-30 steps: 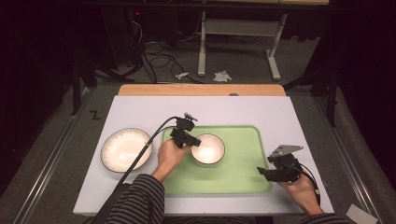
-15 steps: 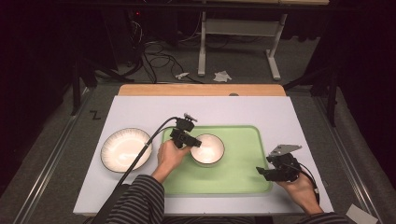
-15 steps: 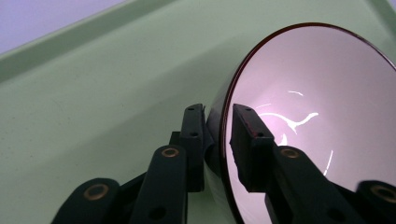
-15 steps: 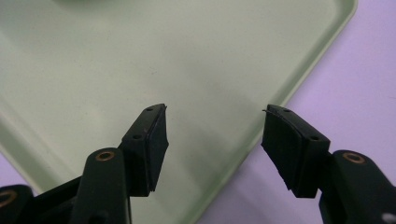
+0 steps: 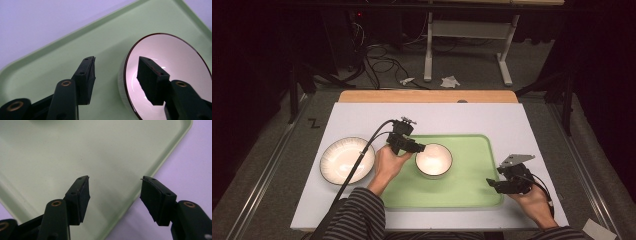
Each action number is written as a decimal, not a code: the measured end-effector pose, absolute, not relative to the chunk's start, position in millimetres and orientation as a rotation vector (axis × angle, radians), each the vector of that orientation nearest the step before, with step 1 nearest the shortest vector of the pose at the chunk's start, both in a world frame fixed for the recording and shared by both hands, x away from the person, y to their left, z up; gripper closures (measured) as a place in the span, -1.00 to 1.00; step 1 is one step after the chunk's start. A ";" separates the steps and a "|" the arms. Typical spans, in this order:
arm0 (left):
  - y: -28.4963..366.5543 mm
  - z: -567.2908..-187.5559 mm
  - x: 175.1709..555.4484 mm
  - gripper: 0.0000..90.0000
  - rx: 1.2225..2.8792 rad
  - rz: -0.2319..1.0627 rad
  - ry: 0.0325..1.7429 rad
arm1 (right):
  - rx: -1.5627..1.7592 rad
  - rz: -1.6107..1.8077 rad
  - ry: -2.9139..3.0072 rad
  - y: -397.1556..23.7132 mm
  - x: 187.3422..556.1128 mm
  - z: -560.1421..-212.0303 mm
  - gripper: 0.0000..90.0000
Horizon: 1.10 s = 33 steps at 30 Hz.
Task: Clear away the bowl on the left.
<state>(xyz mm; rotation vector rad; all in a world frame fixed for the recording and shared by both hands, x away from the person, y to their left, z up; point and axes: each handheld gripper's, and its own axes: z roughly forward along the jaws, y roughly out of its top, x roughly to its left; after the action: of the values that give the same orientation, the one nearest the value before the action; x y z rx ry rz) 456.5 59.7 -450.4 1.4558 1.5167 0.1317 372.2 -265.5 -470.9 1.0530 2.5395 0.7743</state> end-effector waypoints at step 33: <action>117.3 -412.6 406.8 0.01 1.366 0.150 1.472 | 1.024 0.768 2.573 -256.3 386.0 -473.1 -0.08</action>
<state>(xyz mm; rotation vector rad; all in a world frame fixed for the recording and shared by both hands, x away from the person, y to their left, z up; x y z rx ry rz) 406.8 117.3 -412.6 1.3660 1.4721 0.1498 386.0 -256.3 -473.1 1.0243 2.5733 0.7676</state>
